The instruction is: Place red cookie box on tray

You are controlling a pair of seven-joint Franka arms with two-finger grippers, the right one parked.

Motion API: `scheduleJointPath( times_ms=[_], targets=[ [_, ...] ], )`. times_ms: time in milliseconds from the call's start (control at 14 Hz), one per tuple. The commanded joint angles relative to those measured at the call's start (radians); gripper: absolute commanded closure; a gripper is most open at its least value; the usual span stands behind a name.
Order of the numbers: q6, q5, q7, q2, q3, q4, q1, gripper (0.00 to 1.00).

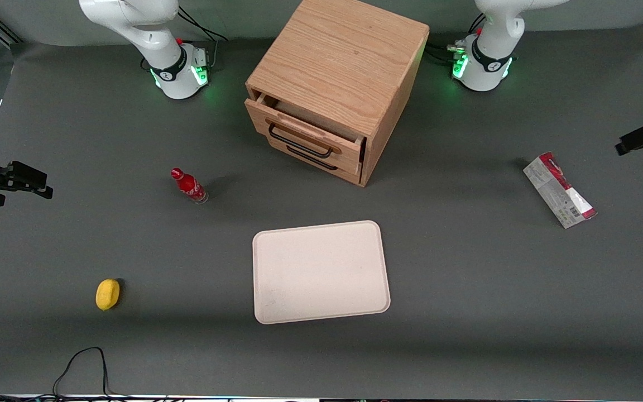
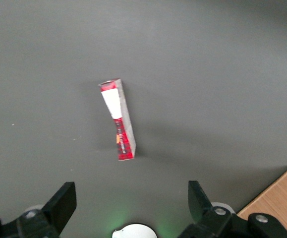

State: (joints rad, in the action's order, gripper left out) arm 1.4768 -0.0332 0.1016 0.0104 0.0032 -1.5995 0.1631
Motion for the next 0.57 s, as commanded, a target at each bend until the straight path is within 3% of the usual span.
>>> scheduleJointPath(
  times_ms=[0,214,500],
  targets=[
    [-0.035,-0.011,-0.034,-0.023,-0.008,0.049,0.100,0.00],
    [-0.079,-0.047,-0.039,-0.021,-0.005,0.047,0.165,0.00],
    [-0.110,-0.068,0.016,-0.014,-0.014,0.026,0.153,0.00]
  ],
)
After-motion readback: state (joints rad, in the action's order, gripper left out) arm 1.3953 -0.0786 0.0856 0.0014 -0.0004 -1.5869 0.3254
